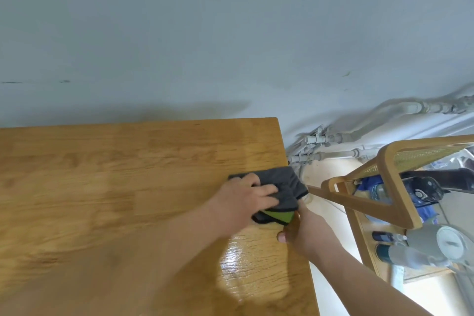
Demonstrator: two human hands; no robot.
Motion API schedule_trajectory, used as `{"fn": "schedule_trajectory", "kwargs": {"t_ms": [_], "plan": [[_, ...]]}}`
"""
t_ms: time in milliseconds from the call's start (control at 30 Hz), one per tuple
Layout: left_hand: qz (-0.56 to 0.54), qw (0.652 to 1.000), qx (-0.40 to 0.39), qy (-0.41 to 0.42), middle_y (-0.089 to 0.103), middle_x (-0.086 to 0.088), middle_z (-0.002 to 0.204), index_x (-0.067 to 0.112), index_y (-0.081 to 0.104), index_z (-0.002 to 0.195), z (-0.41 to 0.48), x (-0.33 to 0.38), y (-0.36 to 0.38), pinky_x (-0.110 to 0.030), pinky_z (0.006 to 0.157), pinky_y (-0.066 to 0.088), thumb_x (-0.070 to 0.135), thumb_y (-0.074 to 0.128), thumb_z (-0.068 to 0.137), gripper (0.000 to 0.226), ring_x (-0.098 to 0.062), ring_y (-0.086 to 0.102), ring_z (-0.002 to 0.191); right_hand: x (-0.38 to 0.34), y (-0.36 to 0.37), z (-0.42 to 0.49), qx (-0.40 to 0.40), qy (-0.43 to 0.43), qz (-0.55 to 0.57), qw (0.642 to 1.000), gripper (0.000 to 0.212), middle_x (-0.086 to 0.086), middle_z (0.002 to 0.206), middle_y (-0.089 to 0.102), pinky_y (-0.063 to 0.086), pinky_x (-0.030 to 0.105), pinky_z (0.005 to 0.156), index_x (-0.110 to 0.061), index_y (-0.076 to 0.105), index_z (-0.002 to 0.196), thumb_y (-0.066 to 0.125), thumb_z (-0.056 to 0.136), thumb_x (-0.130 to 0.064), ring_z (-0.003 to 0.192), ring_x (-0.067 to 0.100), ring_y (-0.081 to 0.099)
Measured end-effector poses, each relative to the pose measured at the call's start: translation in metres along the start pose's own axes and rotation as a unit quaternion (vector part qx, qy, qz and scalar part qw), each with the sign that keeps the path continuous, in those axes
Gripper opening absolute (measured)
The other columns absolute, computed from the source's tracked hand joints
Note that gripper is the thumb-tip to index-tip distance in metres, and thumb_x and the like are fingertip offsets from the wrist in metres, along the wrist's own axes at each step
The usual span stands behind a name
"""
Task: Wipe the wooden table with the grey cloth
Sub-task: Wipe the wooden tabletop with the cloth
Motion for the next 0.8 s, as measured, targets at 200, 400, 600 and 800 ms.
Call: {"fn": "schedule_trajectory", "kwargs": {"t_ms": [200,400,600,800], "plan": [[-0.024,0.968,0.065,-0.242,0.035,0.018,0.156,0.043,0.046,0.140,0.054,-0.060,-0.029,-0.042,0.092,0.049,0.016,0.055,0.094,0.054,-0.025,0.036,0.126,0.001,-0.001,0.001,-0.027,0.009,0.032,0.999,0.121,0.004,0.116,0.068,0.059,0.046,0.089,-0.056,-0.011,0.155,0.075,0.078,-0.022,0.099,0.027,0.068],[0.016,0.998,-0.043,-0.053,0.026,0.026,0.161,0.052,0.036,0.144,0.064,-0.061,-0.030,-0.035,0.088,0.048,0.012,0.050,0.097,0.063,-0.019,0.033,0.130,0.003,-0.001,-0.002,-0.019,0.001,0.037,0.999,0.120,0.001,0.111,0.069,0.057,0.044,0.091,-0.058,-0.012,0.153,0.076,0.080,-0.025,0.099,0.024,0.069],[-0.003,0.970,0.046,-0.240,0.039,0.018,0.154,0.044,0.042,0.144,0.107,-0.096,-0.047,-0.040,0.088,0.051,0.015,0.051,0.095,0.058,-0.023,0.037,0.126,0.002,-0.001,-0.003,-0.006,-0.011,0.040,0.999,0.117,-0.003,0.100,0.066,0.058,0.046,0.088,-0.062,-0.012,0.148,0.075,0.080,-0.024,0.097,0.024,0.067],[0.013,0.998,0.020,-0.053,0.038,0.019,0.155,0.041,0.048,0.135,0.069,-0.015,-0.007,-0.041,0.085,0.050,0.012,0.061,0.090,0.055,-0.024,0.039,0.122,0.004,0.000,0.003,-0.026,0.011,0.004,1.000,0.119,0.001,0.109,0.064,0.055,0.044,0.094,-0.051,-0.018,0.155,0.077,0.086,-0.030,0.106,0.026,0.065]]}}
Point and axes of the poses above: each hand's wrist, its own z-axis towards the middle knuckle, its own y-axis out of the palm, x = y × z, the point moved 2 cm from there along z, towards the middle knuckle
